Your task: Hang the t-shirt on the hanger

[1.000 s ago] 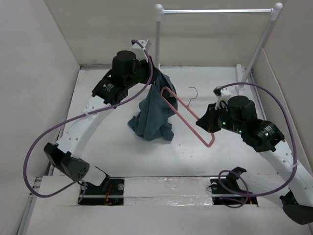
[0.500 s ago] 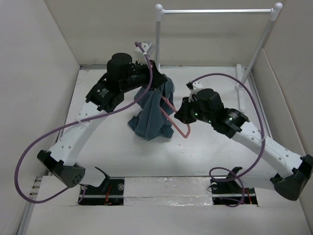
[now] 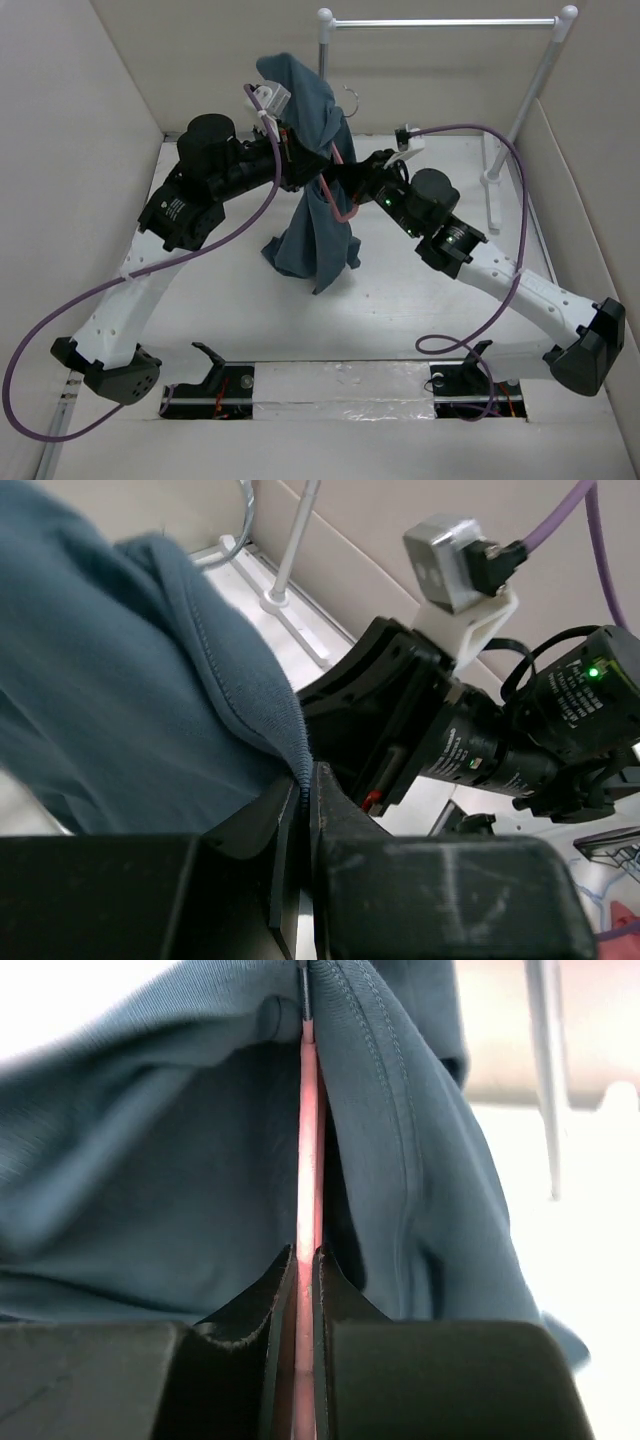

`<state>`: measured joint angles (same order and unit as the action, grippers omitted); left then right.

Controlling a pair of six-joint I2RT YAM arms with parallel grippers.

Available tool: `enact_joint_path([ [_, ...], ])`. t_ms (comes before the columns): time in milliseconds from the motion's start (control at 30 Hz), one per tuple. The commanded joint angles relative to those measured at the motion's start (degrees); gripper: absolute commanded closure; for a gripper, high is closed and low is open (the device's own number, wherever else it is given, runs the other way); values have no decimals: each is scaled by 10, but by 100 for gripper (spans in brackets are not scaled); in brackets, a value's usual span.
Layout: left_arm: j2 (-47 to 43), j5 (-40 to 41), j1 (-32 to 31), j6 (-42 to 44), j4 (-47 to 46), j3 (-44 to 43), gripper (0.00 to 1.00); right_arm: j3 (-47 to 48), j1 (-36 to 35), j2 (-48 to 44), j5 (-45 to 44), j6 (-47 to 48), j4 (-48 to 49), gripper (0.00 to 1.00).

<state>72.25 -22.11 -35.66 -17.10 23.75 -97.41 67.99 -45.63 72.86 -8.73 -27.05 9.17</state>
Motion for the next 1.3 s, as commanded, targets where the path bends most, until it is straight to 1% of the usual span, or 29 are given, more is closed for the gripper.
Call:
enact_joint_path([
  [0, -24, -12, -5, -18, -20, -22, 100, 3, -7, -9, -11, 7, 197, 100],
  [67, -18, -26, -5, -19, -6, -18, 100, 17, -7, 10, 7, 15, 212, 100],
  [167, -8, -42, -5, -2, 37, -7, 100, 35, -13, 18, 7, 30, 240, 100],
  [200, -15, -36, -5, 0, 36, 4, 97, 36, -13, 16, 7, 35, 252, 100],
  [233, -33, -16, -5, 1, 26, 20, 78, 34, -13, 11, 6, 42, 256, 100],
  [267, -41, -1, -5, -1, 20, 25, 66, 32, -13, 8, 7, 42, 256, 100],
  [333, -54, 42, -5, -3, 8, 13, 47, 28, -13, 3, 9, 53, 255, 100],
  [367, -54, 57, -5, 0, 8, 0, 34, 22, -13, 0, 10, 54, 254, 100],
  [400, -48, 68, -5, 1, 9, -14, 32, 20, -13, -5, 11, 55, 255, 100],
  [433, -43, 93, -5, -1, 13, -47, 32, 17, -13, -8, 13, 55, 255, 100],
  [500, -19, 122, -5, -19, 12, -83, 35, 11, -13, -14, 16, 65, 253, 100],
  [533, -12, 157, -5, -28, 4, -115, 36, 9, -13, -18, 14, 71, 251, 100],
  [633, 12, 209, -5, -78, -29, -153, 40, 0, -18, -29, 4, 85, 241, 100],
  [733, 34, 195, 28, -152, -51, -166, 39, -8, -18, -34, -1, 90, 233, 100],
  [800, 58, 211, 28, -174, -45, -176, 36, -10, -18, -40, -5, 95, 227, 100],
  [833, 64, 236, 28, -192, -42, -183, 35, -11, -24, -41, -6, 96, 226, 100],
  [900, 76, 252, 28, -204, -51, -179, 31, -8, -24, -44, -8, 107, 216, 100],
  [967, 86, 251, 28, -219, -76, -173, 29, -6, -31, -44, -15, 117, 211, 100],
  [1100, 124, 238, 28, -235, -63, -203, 29, 1, -42, -40, -24, 139, 201, 100],
  [1200, 130, 243, 28, -245, -69, -188, 30, 5, -48, -40, -31, 149, 202, 100],
  [1267, 129, 259, 28, -251, -73, -172, 32, 7, -54, -41, -38, 160, 203, 100],
])
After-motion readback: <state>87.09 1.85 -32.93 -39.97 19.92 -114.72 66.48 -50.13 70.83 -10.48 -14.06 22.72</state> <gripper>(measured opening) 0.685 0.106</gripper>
